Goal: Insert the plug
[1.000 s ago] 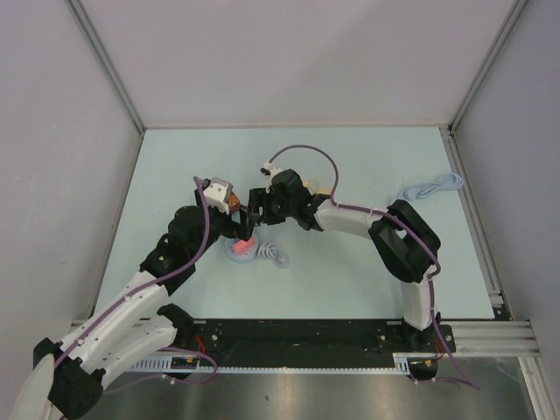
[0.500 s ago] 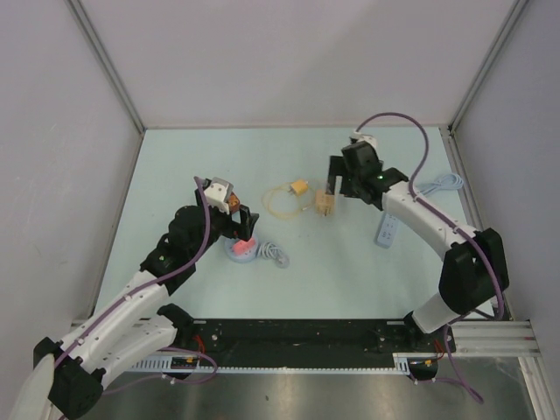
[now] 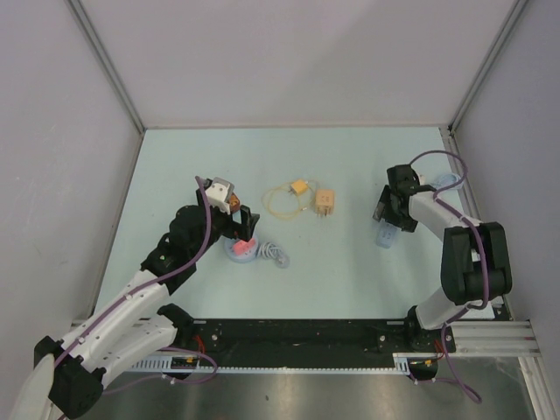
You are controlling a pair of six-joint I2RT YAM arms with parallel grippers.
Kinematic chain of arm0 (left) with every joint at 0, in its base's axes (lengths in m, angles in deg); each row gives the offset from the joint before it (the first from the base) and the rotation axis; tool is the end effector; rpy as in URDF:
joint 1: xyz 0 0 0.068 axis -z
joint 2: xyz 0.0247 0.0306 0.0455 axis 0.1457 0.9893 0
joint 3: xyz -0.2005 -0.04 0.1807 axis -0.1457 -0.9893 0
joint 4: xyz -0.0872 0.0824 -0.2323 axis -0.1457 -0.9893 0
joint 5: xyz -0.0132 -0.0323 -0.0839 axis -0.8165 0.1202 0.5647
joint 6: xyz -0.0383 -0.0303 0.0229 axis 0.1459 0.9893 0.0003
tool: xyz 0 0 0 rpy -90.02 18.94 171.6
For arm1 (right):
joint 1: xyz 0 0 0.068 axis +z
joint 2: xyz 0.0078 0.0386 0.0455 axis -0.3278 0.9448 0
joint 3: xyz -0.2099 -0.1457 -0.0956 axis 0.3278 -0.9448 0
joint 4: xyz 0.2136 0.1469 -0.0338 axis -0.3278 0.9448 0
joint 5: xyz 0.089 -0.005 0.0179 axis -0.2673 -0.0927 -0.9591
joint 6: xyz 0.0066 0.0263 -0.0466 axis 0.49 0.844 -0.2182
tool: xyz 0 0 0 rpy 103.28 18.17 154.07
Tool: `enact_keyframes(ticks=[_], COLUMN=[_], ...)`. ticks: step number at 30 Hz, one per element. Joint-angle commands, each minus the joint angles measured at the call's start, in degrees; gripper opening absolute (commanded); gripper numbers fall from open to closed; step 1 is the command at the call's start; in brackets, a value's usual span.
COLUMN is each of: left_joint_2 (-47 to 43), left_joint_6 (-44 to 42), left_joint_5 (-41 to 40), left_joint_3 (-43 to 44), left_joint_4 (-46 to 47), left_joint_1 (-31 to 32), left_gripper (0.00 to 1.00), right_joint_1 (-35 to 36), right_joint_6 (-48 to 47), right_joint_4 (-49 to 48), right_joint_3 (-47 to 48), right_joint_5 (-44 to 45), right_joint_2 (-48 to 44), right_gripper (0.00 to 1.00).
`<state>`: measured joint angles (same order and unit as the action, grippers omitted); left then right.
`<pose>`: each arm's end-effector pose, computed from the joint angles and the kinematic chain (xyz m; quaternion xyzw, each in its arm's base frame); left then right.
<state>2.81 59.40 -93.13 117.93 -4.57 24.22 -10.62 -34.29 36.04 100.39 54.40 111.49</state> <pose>0.1652 -0.1033 0.2868 0.1640 0.7698 -0.1838 0.5889 0.3062 0.0366 0.1991 0.1796 0.9490 -0.0520 0.2539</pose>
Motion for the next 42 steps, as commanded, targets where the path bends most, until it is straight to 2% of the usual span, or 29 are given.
enact_keyframes(ticks=[1, 6, 7, 10, 15, 17, 21, 24, 30, 31, 34, 38, 42], left_joint_2=[-0.6, -0.5, -0.4, -0.3, -0.1, 0.1, 0.7, 1.1, 1.8, 2.0, 2.2, 2.6, 2.2], left_joint_6=[0.9, 0.9, 0.9, 1.0, 1.1, 1.1, 1.0, 1.1, 1.0, 1.1, 1.1, 1.5, 2.1], left_joint_5=[0.7, 1.0, 1.1, 1.1, 1.1, 1.0, 1.2, 1.4, 1.5, 1.5, 1.7, 1.6, 1.9], left_joint_3=[0.5, 0.5, 0.5, 0.5, 0.6, 0.5, 0.5, 0.5, 0.5, 0.5, 0.5, 0.7, 1.7], left_joint_4=[1.5, 1.7, 1.8, 1.9, 1.9, 2.0, 1.9, 2.0, 2.0, 1.9, 1.7, 0.9, -1.1], left_joint_1=[-0.4, -0.4, -0.4, -0.3, -0.3, -0.3, -0.3, -0.3, -0.3, -0.3, -0.3, -0.3, -0.3], left_gripper=[1.00, 1.00, 1.00, 1.00, 1.00, 1.00, 1.00, 1.00, 1.00, 1.00, 1.00, 1.00, 1.00], right_joint_1=[-0.8, -0.9, -0.9, 0.1, 5.5, 9.8, 18.2, 23.4, 26.6, 26.6, 26.6, 26.3, 24.4], right_joint_6=[1.9, 3.5, 4.3, 6.3, 11.9, 16.2, 23.7, 26.6, 23.5, 21.5, 17.3, 7.3, 2.8], right_joint_4=[-5.3, -6.4, -6.2, -5.4, -2.6, -1.6, -0.3, 0.0, -0.2, 0.0, -0.1, -2.8, -3.5], right_joint_3=[-3.1, -5.3, -6.0, -7.3, -11.4, -13.9, -17.3, -18.0, -16.2, -14.2, -10.8, -3.1, 3.9], right_joint_5=[-6.0, -7.6, -7.9, -8.3, -5.6, -4.0, -1.2, -0.1, 1.0, 1.5, 3.2, 3.3, 0.5], right_joint_2=[1.7, 1.2, 0.8, -1.6, -7.7, -11.0, -15.3, -17.0, -20.4, -21.2, -22.0, -18.9, -11.2], right_gripper=[0.67, 0.47, 0.38, 0.22, 0.19, 0.20, 0.29, 0.39, 0.75, 0.85, 1.00, 1.00, 1.00])
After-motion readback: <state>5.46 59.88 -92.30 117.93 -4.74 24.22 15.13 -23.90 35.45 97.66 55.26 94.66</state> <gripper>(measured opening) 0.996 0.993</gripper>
